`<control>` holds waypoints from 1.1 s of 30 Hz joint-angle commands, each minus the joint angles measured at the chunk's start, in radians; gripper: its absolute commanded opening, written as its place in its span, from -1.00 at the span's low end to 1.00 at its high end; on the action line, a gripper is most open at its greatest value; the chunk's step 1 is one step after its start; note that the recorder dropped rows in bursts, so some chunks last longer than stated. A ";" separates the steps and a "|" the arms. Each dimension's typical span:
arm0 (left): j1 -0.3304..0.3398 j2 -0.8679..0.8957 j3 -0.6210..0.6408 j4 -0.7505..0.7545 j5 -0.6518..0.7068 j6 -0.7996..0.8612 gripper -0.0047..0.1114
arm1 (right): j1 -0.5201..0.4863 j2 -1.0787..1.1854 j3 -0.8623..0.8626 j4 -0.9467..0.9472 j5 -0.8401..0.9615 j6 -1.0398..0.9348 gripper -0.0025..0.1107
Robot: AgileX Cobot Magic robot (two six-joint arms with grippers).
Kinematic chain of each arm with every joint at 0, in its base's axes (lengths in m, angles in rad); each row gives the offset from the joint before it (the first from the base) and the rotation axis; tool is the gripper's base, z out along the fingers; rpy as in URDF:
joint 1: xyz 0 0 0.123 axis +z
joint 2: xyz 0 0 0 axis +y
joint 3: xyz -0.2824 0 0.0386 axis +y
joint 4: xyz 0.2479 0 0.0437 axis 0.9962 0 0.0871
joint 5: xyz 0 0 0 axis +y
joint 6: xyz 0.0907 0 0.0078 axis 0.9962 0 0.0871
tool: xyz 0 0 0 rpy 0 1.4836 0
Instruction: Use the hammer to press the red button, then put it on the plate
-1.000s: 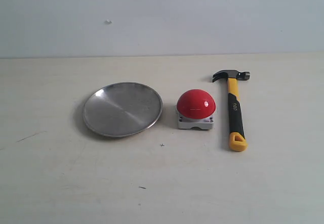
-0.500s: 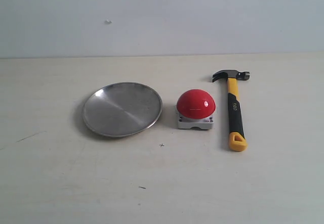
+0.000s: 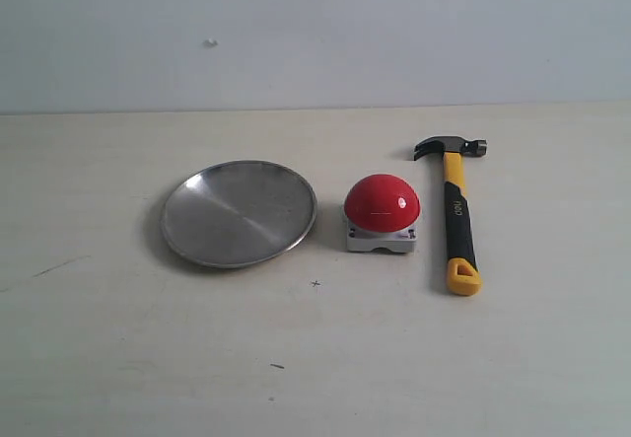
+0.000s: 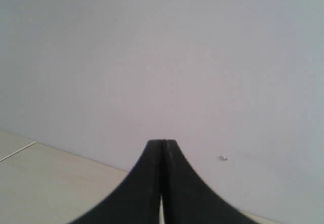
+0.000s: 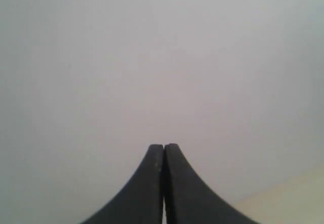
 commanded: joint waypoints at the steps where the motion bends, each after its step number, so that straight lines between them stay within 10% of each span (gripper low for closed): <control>1: 0.003 -0.005 0.000 0.001 -0.001 0.001 -0.92 | -0.006 0.337 -0.201 0.131 0.175 -0.281 -0.96; 9: 0.003 -0.005 0.000 0.001 -0.001 0.001 -0.92 | -0.006 0.915 -0.610 0.037 0.573 -0.301 -0.96; 18: 0.003 -0.005 0.000 0.001 -0.001 0.001 -0.92 | -0.029 1.218 -0.929 -0.695 1.102 0.367 -0.92; 33: 0.003 -0.005 0.000 0.001 -0.001 0.001 -0.92 | -0.027 1.329 -0.981 -1.001 1.156 0.608 -0.72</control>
